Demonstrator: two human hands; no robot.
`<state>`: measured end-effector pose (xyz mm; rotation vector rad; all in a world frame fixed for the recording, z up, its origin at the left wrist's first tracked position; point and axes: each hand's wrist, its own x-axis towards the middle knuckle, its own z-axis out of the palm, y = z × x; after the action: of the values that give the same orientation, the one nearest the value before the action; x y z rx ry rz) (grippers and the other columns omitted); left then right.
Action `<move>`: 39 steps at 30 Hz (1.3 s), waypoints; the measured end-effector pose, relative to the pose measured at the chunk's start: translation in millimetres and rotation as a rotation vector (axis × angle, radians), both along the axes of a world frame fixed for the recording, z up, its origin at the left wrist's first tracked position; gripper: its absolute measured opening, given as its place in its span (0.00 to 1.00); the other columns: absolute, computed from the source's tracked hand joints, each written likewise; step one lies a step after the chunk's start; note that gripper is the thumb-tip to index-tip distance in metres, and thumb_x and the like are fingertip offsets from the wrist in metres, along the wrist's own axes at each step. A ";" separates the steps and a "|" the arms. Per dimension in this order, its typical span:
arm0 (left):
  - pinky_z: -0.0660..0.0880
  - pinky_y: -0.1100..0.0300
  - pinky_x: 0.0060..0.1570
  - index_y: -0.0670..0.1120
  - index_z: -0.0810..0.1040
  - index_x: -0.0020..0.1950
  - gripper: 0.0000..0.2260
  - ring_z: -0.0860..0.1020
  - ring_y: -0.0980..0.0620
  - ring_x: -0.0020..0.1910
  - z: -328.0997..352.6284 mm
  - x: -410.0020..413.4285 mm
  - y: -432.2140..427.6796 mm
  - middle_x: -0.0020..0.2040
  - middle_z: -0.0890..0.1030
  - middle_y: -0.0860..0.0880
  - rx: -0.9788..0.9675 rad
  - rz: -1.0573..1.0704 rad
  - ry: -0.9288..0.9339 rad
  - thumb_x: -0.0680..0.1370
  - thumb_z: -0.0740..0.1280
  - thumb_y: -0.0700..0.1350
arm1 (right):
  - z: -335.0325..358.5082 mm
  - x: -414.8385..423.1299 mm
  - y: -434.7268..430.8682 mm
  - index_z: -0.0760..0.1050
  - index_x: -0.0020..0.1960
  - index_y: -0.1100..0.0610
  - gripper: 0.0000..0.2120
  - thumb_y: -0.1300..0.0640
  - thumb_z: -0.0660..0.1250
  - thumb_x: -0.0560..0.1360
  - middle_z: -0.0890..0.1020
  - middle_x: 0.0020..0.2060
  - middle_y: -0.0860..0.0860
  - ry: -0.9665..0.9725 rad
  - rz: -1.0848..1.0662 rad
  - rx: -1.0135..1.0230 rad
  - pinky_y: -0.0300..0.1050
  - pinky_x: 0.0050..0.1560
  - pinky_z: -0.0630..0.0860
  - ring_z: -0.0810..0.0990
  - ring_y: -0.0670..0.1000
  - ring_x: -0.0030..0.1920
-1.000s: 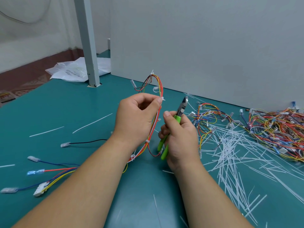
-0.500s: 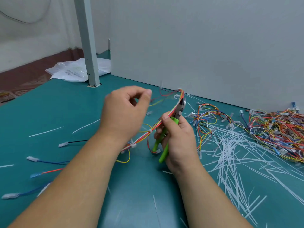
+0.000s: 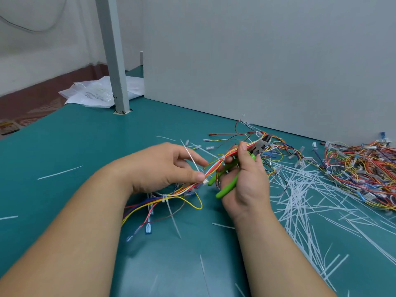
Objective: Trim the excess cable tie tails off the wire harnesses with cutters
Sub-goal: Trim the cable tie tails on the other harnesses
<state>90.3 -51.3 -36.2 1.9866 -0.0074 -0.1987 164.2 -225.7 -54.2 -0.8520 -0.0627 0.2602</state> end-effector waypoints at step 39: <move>0.71 0.45 0.54 0.61 0.82 0.51 0.07 0.80 0.60 0.41 -9.5 15.3 -51.8 0.40 0.82 0.59 0.445 0.641 -0.590 0.74 0.72 0.59 | -15.5 -12.7 13.3 0.80 0.56 0.53 0.11 0.60 0.76 0.75 0.86 0.39 0.44 -0.329 -0.113 -0.354 0.35 0.45 0.79 0.84 0.42 0.41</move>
<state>105.6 -103.1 -45.7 2.3048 0.3126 0.8630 151.5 -212.4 -69.7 -1.2414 -0.2815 0.0211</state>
